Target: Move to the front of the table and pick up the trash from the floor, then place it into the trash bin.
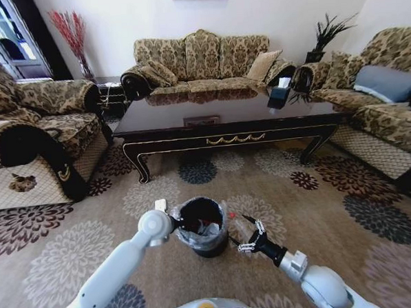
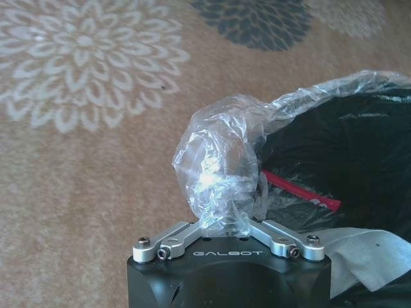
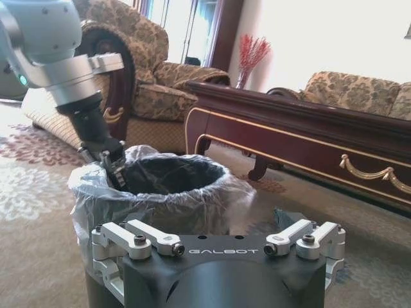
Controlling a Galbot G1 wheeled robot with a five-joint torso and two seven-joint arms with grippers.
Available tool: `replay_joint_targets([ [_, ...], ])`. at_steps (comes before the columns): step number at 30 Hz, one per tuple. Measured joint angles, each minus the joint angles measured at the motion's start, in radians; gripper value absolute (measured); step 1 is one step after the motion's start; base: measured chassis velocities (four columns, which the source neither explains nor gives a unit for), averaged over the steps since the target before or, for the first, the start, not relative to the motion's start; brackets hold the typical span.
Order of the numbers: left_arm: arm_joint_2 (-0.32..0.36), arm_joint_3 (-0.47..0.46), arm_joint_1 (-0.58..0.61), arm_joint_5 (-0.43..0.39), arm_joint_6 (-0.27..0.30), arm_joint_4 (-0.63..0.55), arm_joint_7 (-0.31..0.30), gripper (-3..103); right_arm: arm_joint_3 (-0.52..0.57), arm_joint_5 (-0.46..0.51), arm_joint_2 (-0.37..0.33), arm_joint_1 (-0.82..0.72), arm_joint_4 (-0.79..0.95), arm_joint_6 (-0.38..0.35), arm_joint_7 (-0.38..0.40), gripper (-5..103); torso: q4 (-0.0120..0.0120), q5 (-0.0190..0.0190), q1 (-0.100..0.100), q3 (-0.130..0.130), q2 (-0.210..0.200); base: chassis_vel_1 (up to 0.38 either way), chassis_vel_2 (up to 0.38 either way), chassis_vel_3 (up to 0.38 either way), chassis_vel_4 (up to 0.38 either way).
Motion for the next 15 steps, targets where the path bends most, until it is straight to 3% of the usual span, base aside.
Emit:
replay_joint_targets([
  [6,0.046,-0.07,0.031,-0.013,0.0,0.011,0.008,0,-0.012,0.107,0.019,0.066,-0.082,-0.01,0.03,100,0.0002,0.0,0.0,0.0,0.0,0.0,0.0,0.0,0.0],
  [15,0.096,-0.12,0.052,-0.018,0.0,0.038,0.025,0,-0.041,0.172,0.058,0.172,-0.269,-0.015,0.057,100,0.0004,0.0002,0.0,0.0,0.0,0.0,0.0,0.0,0.0],
])
